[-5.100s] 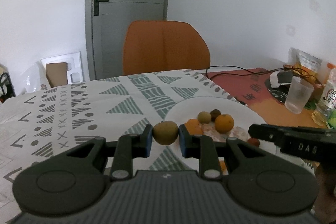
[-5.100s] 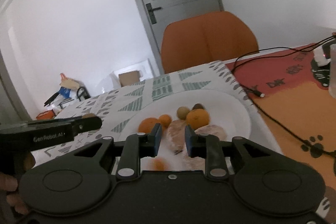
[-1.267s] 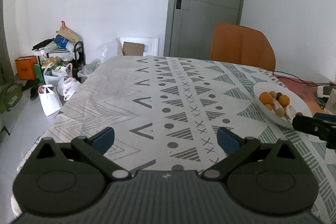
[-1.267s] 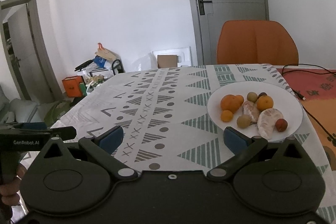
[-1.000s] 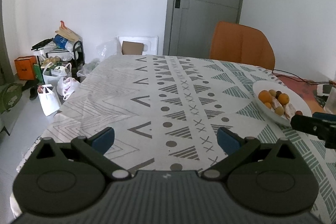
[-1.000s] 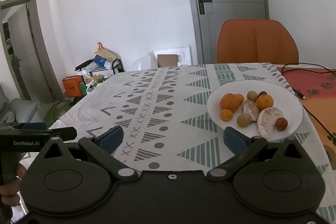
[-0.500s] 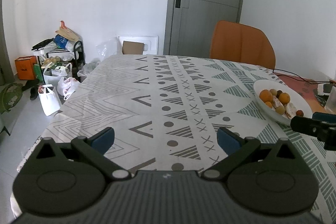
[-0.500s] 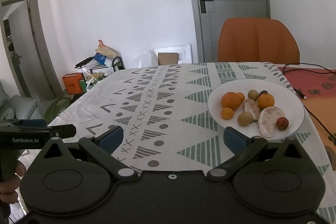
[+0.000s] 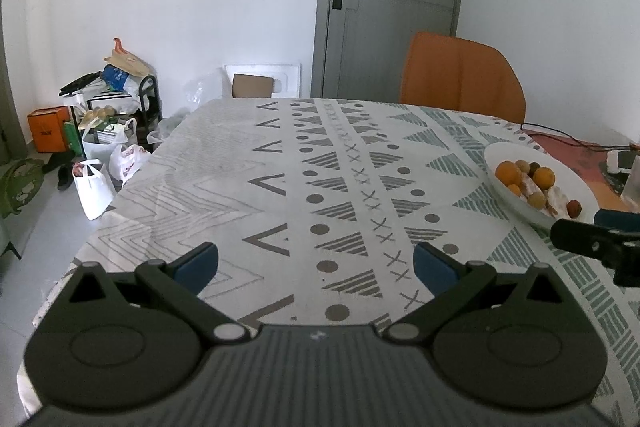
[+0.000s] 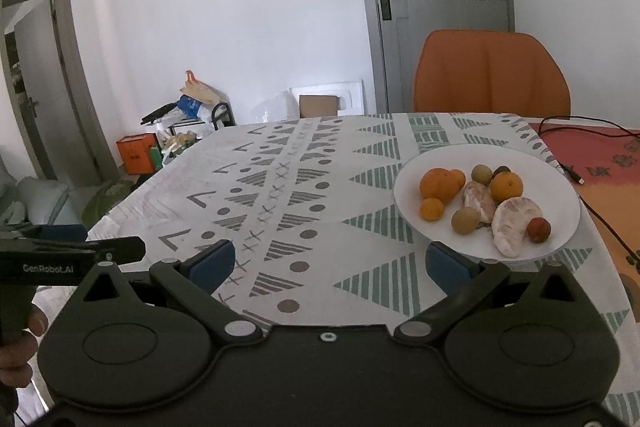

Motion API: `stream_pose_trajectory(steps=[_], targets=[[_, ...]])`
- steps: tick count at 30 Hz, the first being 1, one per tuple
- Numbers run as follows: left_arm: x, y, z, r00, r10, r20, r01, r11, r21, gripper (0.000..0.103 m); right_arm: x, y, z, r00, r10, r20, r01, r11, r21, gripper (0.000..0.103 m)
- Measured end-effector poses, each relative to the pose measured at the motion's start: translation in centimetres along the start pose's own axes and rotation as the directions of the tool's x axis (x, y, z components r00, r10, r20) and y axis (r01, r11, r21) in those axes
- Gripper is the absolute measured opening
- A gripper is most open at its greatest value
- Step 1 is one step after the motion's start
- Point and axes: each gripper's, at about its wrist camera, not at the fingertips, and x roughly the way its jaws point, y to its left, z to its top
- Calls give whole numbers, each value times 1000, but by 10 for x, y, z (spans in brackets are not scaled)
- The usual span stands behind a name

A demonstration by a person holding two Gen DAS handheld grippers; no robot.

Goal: Organize fruits

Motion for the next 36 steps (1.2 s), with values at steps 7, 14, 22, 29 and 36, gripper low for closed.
stream_pose_trajectory(steps=[7,14,22,29,36], targets=[[4,0,-2,1000,9,-12,-9,1000,0,103,8,3,-5,1000,-11,-24,10,1000,-27,103],[6,1,-2,1000,21,-15,-21,1000,-3,103,12,6,-9,999,-9,-38,7,999,-46,103],[9,-2,-5,1000,20,-24,-20,1000,15,103,18,5,-14,998,-16,-59,13,999,-53,103],[14,-8,-9,999,19,-42,-17,999,39,103,27,9,-21,995,-25,-95,18,997,-72,103],[11,-4,-7,999,31,-24,-30,999,24,103,25,7,-19,996,-21,-83,15,997,-70,103]])
